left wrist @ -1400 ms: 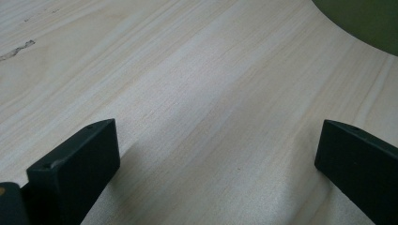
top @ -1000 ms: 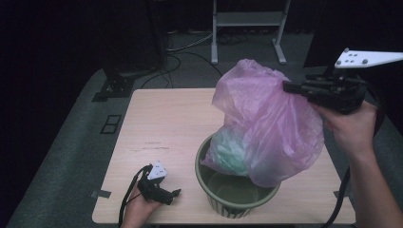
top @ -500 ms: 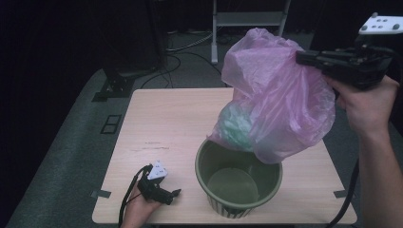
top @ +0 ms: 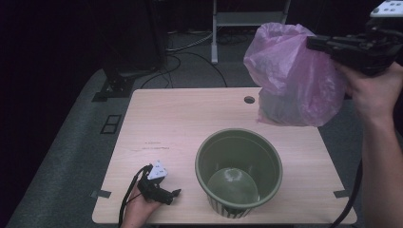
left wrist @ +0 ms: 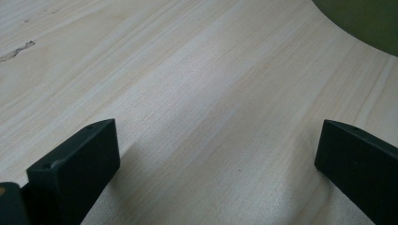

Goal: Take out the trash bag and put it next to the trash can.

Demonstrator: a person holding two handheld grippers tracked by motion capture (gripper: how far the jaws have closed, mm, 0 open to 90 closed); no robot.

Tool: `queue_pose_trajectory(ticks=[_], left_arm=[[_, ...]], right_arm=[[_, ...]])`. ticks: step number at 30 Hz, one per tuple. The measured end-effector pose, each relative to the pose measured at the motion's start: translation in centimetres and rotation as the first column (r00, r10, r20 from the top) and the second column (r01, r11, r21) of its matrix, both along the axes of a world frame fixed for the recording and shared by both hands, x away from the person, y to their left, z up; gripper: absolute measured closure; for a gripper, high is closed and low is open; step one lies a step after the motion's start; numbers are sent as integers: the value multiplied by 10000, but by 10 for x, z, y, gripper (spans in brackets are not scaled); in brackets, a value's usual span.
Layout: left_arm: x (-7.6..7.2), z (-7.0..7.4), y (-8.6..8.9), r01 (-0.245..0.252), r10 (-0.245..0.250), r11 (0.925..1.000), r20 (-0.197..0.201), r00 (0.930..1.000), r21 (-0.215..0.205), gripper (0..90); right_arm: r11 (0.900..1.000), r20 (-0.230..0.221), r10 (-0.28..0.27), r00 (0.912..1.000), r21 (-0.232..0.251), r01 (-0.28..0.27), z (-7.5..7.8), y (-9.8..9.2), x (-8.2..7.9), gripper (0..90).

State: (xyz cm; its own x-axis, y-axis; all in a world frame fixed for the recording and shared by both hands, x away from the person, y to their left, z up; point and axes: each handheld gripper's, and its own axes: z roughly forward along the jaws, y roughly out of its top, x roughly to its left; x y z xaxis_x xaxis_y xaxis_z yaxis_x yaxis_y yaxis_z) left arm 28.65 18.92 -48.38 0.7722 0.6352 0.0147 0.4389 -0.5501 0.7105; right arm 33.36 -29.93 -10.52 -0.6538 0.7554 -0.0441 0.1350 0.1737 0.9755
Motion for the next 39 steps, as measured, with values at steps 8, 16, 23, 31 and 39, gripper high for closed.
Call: queue_pose_trajectory(ticks=[8, 16, 23, 31, 39], left_arm=[[0, 0, 0, 3, -3, 10000, -1, 10000, -2, 0], [0, 0, 0, -7, 7, 10000, -1, 10000, -25, 0], [0, 0, 0, -7, 7, 10000, 1, 10000, -20, 0], [0, 0, 0, -2, 2, 10000, 13, 10000, -14, 0], [0, 0, 0, 0, 0, 10000, 13, 10000, -14, 0]], right_arm=[[9979, -627, -613, 9962, 179, 625, -41, -11, 33, 898], [9985, -994, -549, 9935, -40, 548, -79, 1, 57, 897], [9997, -1243, 58, 9922, 244, -27, -100, 25, 72, 897], [9992, -1606, 378, 9863, 199, -351, -123, 49, 87, 890], [9993, -1908, 341, 9810, -74, -361, -139, 55, 91, 749]])
